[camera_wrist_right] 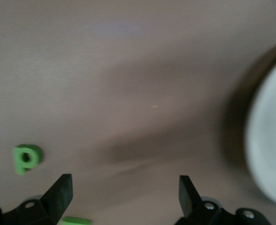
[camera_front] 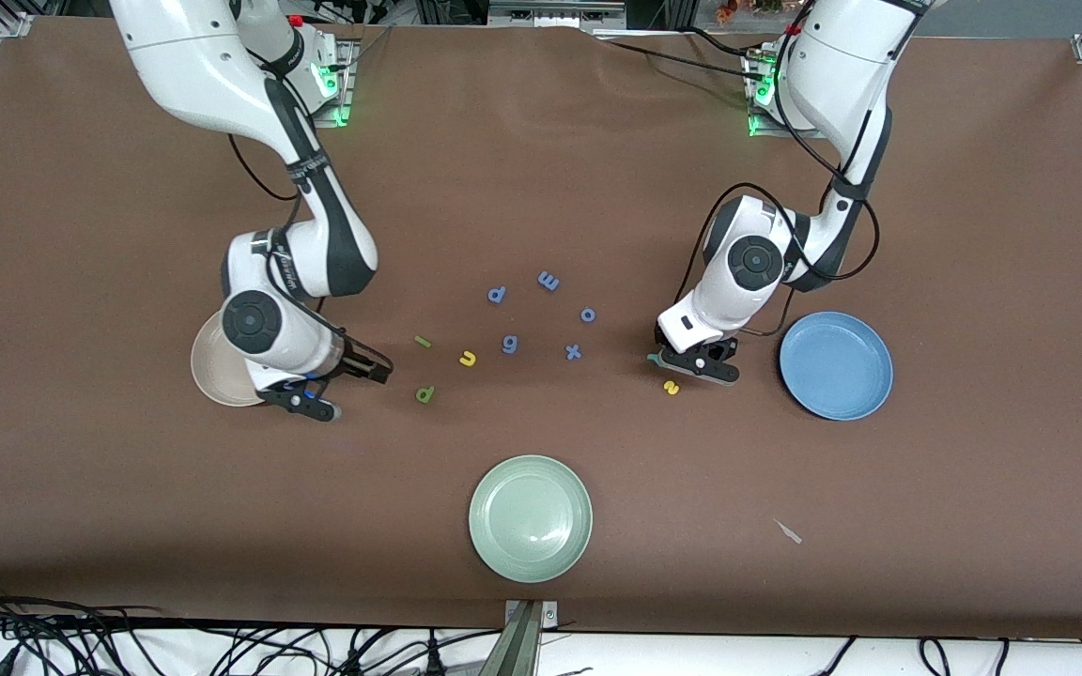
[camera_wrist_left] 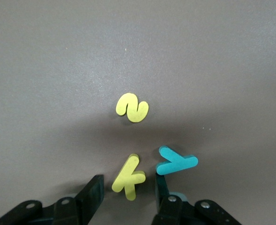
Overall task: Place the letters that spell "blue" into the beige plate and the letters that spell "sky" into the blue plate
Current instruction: 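Drop the orange letter in the beige plate while the left gripper grasps yellow k, then grasp the green p with the right gripper while the left gripper carries k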
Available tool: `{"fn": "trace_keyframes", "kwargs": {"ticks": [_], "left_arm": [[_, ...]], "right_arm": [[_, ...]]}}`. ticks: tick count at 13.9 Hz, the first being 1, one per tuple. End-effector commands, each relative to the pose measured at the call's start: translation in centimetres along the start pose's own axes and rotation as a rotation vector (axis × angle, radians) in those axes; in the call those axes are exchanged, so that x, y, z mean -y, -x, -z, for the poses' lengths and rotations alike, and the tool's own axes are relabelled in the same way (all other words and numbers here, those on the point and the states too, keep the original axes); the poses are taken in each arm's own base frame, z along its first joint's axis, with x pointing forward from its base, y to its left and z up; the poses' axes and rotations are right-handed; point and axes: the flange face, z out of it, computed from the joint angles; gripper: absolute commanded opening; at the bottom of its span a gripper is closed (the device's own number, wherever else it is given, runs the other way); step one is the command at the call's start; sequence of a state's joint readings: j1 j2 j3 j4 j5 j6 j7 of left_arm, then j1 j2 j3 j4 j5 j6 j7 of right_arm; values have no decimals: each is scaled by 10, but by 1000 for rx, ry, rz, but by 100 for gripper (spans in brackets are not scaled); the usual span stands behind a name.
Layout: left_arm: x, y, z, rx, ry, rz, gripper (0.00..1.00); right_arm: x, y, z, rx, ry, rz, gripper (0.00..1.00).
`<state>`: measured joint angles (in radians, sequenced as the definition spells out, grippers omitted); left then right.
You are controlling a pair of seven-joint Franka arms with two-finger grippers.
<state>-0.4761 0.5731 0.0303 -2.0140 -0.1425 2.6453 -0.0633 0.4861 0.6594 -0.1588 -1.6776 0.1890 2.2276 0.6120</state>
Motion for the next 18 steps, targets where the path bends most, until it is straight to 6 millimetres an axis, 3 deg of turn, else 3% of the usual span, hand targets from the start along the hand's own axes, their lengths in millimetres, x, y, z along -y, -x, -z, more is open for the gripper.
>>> {"fn": "trace_keyframes", "kwargs": {"ticks": [1,6,11,15,18], "left_arm": [[-3,-4,-4,-6,3,-1,46],[-4,-5,-4,-9,4,0,46],[-3,-5,-3,-9,4,-1,19],[-1,-7,2,-17,6,-1,16],[9,-14,23,-47,9,10,16]], "right_arm": [[39,-3,-11,-13,-21,-109,100],[81,4,-23,-27,-68,-197,100],[85,6,-31,-28,-80,-181,96],[86,9,-36,-22,-76,-190,45],[89,14,-39,-20,-71,-181,26]]}}
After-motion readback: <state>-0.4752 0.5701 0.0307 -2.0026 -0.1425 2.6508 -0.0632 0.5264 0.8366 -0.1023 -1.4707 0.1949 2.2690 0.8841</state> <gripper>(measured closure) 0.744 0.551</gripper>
